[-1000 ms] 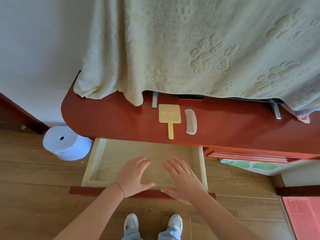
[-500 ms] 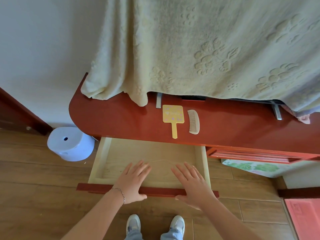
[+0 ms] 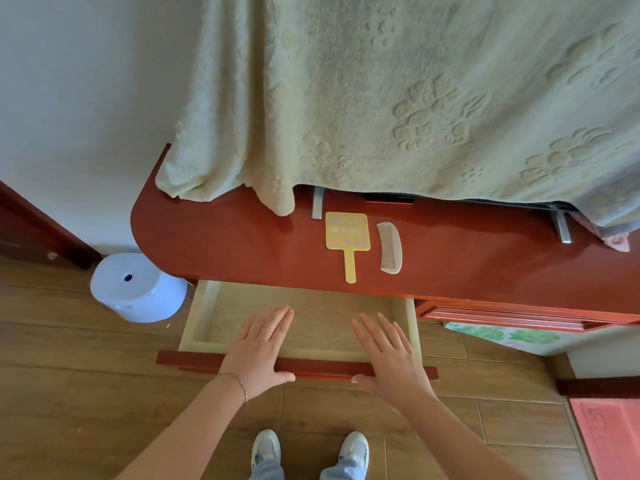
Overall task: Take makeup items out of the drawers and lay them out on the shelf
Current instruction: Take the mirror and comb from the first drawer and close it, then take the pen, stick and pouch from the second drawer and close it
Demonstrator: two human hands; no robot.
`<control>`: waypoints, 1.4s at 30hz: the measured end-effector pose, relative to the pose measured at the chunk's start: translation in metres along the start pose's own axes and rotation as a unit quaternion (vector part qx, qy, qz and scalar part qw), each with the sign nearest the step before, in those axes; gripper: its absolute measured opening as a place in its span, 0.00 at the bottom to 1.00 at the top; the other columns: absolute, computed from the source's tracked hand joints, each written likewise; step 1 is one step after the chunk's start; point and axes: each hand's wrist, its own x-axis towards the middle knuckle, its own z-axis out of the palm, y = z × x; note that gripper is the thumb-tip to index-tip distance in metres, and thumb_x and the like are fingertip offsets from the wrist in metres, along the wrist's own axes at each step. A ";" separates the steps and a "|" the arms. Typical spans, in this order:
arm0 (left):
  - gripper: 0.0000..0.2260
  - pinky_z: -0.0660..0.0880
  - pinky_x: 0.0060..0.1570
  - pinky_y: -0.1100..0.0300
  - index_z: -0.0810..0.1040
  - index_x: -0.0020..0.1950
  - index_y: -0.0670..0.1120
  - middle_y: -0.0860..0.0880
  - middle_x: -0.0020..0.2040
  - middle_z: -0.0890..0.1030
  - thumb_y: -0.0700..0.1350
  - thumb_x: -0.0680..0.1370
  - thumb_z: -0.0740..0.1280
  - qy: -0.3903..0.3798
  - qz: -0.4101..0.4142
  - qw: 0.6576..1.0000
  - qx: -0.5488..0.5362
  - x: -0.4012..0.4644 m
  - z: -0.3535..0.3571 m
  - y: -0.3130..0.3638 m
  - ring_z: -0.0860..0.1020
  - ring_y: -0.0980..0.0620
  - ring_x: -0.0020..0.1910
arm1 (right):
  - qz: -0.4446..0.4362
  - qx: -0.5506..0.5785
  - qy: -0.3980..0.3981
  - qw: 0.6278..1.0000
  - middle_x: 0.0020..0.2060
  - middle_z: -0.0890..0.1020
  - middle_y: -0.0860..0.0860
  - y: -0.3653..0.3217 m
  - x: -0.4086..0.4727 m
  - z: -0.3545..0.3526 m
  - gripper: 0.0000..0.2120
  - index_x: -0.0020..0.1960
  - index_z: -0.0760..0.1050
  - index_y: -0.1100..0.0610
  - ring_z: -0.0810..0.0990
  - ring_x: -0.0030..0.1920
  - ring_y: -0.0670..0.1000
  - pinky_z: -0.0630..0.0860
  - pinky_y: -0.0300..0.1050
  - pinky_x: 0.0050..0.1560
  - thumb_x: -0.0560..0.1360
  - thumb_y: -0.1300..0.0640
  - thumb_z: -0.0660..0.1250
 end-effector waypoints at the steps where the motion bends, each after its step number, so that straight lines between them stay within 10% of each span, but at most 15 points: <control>1: 0.53 0.73 0.61 0.50 0.66 0.69 0.43 0.49 0.67 0.68 0.72 0.52 0.70 0.010 -0.002 1.000 0.006 0.003 0.000 -0.001 0.71 0.50 0.65 | 0.010 -0.001 0.004 1.000 0.66 0.74 0.49 0.001 0.003 -0.001 0.53 0.71 0.63 0.53 0.73 0.66 0.56 0.66 0.53 0.64 0.53 0.35 0.78; 7: 0.53 0.59 0.69 0.47 0.63 0.70 0.41 0.47 0.69 0.68 0.69 0.54 0.73 0.035 -0.022 0.998 0.046 0.022 -0.006 -0.006 0.63 0.49 0.69 | 0.042 -0.009 0.025 0.999 0.70 0.70 0.51 0.004 0.021 -0.005 0.52 0.72 0.64 0.55 0.70 0.68 0.58 0.65 0.55 0.65 0.53 0.39 0.79; 18: 0.35 0.75 0.58 0.49 0.79 0.59 0.45 0.48 0.56 0.80 0.59 0.56 0.79 0.104 -0.028 0.993 0.057 0.063 -0.009 -0.016 0.80 0.49 0.57 | 0.081 -0.023 0.084 0.993 0.71 0.68 0.52 0.013 0.064 -0.008 0.51 0.73 0.59 0.57 0.66 0.71 0.59 0.60 0.58 0.68 0.59 0.43 0.79; 42: 0.25 0.78 0.46 0.54 0.81 0.55 0.48 0.50 0.51 0.81 0.48 0.60 0.78 0.145 -0.031 0.987 0.062 0.099 -0.021 -0.017 0.81 0.48 0.47 | 0.130 -0.038 0.166 0.977 0.69 0.71 0.57 0.011 0.103 -0.007 0.45 0.72 0.62 0.61 0.69 0.69 0.59 0.63 0.58 0.67 0.61 0.52 0.78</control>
